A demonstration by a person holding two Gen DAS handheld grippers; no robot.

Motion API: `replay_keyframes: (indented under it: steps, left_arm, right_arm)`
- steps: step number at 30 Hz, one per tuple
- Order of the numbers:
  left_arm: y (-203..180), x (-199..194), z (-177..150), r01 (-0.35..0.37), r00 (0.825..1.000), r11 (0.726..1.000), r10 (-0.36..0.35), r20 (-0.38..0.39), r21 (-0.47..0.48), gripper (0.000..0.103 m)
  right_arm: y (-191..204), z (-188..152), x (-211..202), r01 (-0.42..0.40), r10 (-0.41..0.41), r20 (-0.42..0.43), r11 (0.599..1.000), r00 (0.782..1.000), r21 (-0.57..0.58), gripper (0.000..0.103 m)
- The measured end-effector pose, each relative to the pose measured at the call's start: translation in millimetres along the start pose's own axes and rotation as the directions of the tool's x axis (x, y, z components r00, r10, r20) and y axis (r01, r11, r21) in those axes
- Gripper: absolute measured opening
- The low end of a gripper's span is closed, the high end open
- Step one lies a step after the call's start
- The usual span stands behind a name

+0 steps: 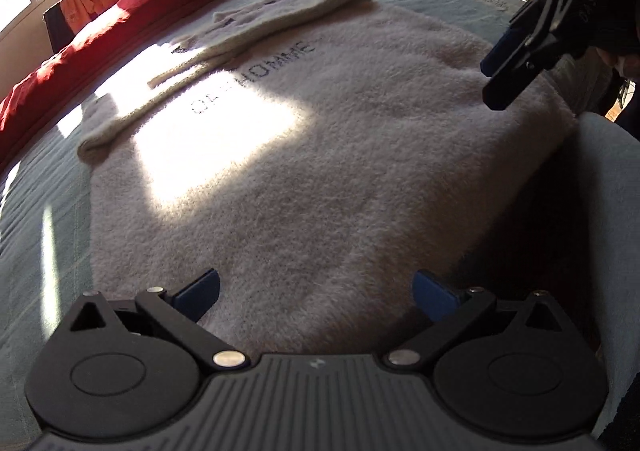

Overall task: Fold clothes
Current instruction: 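Roll the left tool and lower it beside the sweater's side edge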

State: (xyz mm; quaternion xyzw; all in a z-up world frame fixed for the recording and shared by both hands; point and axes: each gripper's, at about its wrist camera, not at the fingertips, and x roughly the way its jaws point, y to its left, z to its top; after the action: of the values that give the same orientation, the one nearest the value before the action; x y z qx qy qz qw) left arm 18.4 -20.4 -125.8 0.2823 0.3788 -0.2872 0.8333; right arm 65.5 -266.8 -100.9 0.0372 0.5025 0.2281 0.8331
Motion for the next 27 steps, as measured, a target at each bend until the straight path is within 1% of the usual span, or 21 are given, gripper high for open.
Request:
replay_keyframes:
  steps: [1, 3, 5, 6, 11, 14, 16, 17, 21, 24, 27]
  left_arm:
    - [-8, -2, 1, -0.005, 1.000, 0.998, 0.004, 0.022, 0.067, 0.102]
    - [-25, -3, 2, -0.010, 0.999, 0.983, 0.001, 0.050, 0.185, 0.102]
    - [-43, -2, 2, -0.015, 0.997, 0.955, -0.008, 0.078, 0.296, 0.102]
    - [-50, -1, 2, -0.020, 0.996, 0.942, -0.010, 0.086, 0.335, 0.102]
    - [-66, 10, 0, -0.050, 0.996, 0.908, 0.014, 0.089, 0.417, 0.102]
    - [-76, 16, -1, -0.067, 0.995, 0.883, 0.028, 0.091, 0.465, 0.102]
    - [-82, 20, -2, -0.079, 0.995, 0.865, 0.038, 0.093, 0.496, 0.102]
    - [-85, 22, -2, -0.084, 0.995, 0.860, 0.042, 0.093, 0.504, 0.102]
    - [-87, 23, -2, -0.097, 0.994, 0.862, 0.062, 0.086, 0.497, 0.102]
    - [-89, 24, -5, -0.112, 0.993, 0.849, 0.077, 0.088, 0.517, 0.102]
    - [-92, 26, -9, -0.145, 0.989, 0.825, 0.108, 0.100, 0.546, 0.102]
  right_arm:
    - [1, 2, -5, 0.024, -0.023, 0.019, 0.999, 1.000, -0.030, 0.103]
    - [3, 6, -13, 0.061, -0.058, 0.044, 0.996, 0.997, -0.071, 0.103]
    - [4, 9, -17, 0.078, -0.074, 0.046, 0.993, 0.996, -0.084, 0.103]
    - [5, 10, -18, 0.083, -0.079, 0.045, 0.993, 0.996, -0.088, 0.103]
    - [14, 8, -11, 0.098, -0.097, 0.022, 0.993, 0.995, -0.072, 0.103]
    - [17, 4, -8, 0.091, -0.091, 0.012, 0.994, 0.996, -0.066, 0.103]
    - [17, 1, -8, 0.104, -0.103, 0.011, 0.992, 0.995, -0.066, 0.103]
    - [16, 0, -9, 0.107, -0.106, 0.010, 0.992, 0.994, -0.062, 0.103]
    - [13, -3, -14, 0.113, -0.113, 0.019, 0.993, 0.993, -0.041, 0.103]
    - [14, -4, -17, 0.106, -0.105, 0.021, 0.993, 0.994, -0.048, 0.103]
    - [17, -4, -19, 0.113, -0.112, 0.017, 0.990, 0.994, -0.088, 0.103]
